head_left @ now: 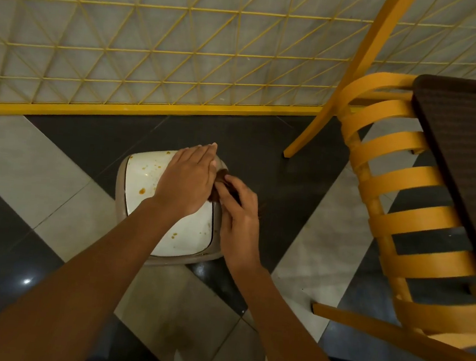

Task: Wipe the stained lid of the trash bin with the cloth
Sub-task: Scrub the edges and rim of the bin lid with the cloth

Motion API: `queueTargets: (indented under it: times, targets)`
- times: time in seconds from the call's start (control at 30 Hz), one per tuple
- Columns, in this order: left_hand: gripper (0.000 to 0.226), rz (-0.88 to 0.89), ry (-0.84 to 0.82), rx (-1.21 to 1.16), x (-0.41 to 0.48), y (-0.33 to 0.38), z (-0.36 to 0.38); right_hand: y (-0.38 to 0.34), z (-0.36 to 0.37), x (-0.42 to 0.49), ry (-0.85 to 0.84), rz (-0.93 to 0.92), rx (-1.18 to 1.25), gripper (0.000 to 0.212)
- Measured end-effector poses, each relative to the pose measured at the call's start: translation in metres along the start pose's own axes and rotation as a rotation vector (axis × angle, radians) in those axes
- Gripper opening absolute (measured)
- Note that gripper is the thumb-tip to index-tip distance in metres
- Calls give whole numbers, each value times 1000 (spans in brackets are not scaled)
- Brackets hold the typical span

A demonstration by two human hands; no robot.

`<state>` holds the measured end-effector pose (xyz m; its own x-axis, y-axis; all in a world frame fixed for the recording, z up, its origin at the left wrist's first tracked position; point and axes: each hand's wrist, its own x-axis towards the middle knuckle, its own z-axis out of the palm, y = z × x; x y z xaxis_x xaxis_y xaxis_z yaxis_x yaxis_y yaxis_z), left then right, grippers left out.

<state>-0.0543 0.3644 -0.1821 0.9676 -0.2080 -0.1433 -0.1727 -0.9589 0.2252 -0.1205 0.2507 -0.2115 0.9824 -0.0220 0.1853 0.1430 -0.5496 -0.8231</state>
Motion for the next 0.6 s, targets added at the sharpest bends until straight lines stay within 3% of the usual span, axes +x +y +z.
queueTargets:
  times: [0.27,0.43,0.6]
  targets:
    - [48,-11,-16,-3,-2,1,3,9,4,-45,22,123,121,38]
    - [47,-9,-6,-20,-2,2,2,3,-3,-2,-23,78,25,46]
    - [48,-9,-5,-9,-3,1,2,12,3,-22,32,-7,22,35]
